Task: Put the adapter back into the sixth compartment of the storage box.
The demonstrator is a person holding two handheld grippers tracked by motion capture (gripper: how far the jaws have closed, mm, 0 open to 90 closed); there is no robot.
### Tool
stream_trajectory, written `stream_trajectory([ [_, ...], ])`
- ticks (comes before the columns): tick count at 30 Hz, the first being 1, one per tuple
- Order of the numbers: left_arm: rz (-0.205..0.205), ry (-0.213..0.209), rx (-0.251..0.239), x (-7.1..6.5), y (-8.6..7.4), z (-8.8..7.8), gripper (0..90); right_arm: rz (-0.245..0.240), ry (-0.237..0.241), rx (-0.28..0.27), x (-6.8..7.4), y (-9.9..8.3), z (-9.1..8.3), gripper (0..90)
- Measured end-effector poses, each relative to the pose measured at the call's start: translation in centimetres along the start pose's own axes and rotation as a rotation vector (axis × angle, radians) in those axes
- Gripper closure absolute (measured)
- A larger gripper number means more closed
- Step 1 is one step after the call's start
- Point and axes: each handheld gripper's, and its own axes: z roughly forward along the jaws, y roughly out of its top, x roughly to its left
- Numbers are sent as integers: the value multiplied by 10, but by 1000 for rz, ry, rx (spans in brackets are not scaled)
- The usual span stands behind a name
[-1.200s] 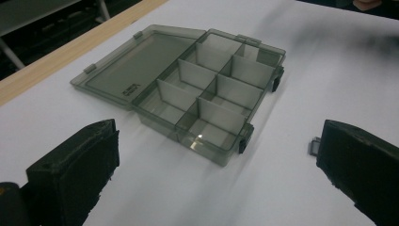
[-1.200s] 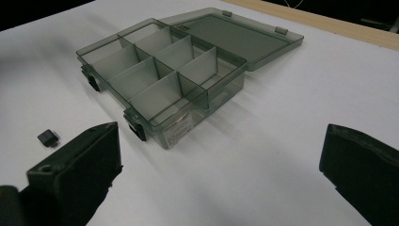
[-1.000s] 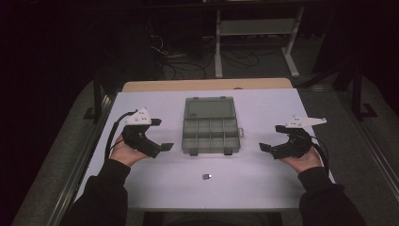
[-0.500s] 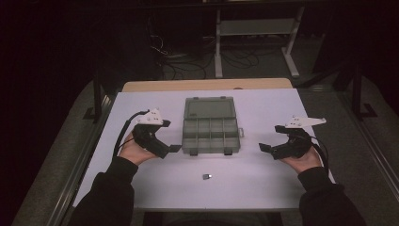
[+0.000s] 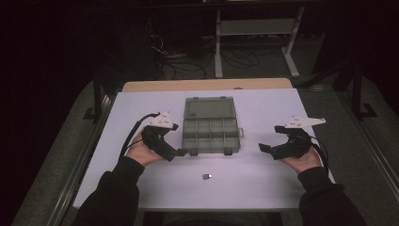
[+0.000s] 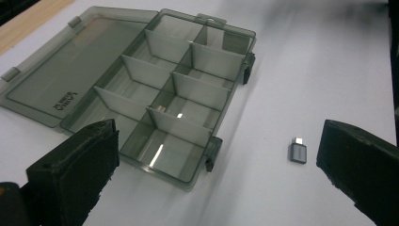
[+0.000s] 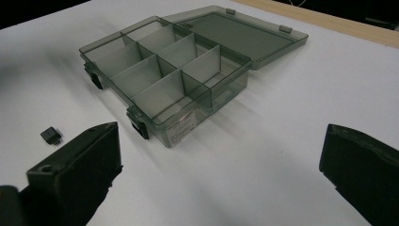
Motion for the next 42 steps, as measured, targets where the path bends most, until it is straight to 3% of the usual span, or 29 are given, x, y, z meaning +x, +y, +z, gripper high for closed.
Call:
stream_trajectory([
  [42,103,-108,143,-30,6,54,0,-7,13,20,1,0,2,0],
])
